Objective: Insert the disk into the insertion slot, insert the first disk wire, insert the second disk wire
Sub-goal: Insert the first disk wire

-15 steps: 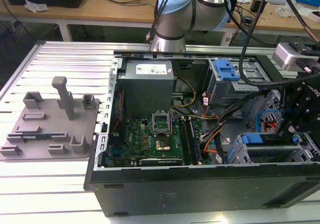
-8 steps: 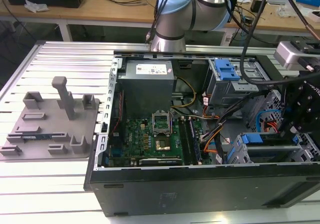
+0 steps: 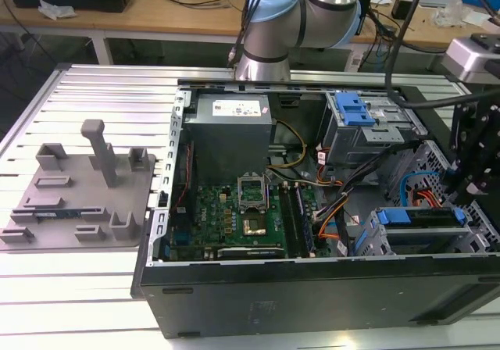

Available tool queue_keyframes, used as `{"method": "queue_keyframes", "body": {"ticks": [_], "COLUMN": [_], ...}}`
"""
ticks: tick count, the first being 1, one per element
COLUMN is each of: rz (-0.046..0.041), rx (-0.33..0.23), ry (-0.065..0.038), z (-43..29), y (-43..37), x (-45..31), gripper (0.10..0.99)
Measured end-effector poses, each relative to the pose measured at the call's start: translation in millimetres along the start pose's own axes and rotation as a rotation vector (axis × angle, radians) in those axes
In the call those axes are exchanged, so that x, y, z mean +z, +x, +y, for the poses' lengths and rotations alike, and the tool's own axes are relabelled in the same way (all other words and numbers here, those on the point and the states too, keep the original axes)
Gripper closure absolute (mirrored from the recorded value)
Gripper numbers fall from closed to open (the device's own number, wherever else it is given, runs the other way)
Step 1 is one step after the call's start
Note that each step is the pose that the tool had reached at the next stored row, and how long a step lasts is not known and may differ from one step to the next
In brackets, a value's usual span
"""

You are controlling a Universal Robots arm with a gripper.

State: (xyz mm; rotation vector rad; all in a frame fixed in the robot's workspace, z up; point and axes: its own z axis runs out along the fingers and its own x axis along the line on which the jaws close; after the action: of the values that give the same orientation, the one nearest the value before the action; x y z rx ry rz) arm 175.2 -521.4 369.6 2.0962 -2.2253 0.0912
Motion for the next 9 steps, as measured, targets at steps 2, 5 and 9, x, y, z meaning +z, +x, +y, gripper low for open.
{"method": "queue_keyframes", "body": {"ticks": [2,5,9], "rz": [0.0004,0.0013,0.0014], "rx": [0.0,0.0,0.0], "ry": [0.0,0.0,0.0], "z": [-0.9,-0.9,-0.9], "y": [-0.3,-0.9,-1.0], "x": [-0.8,-0.9,-0.9], "gripper": [0.847,0.847,0.847]}}
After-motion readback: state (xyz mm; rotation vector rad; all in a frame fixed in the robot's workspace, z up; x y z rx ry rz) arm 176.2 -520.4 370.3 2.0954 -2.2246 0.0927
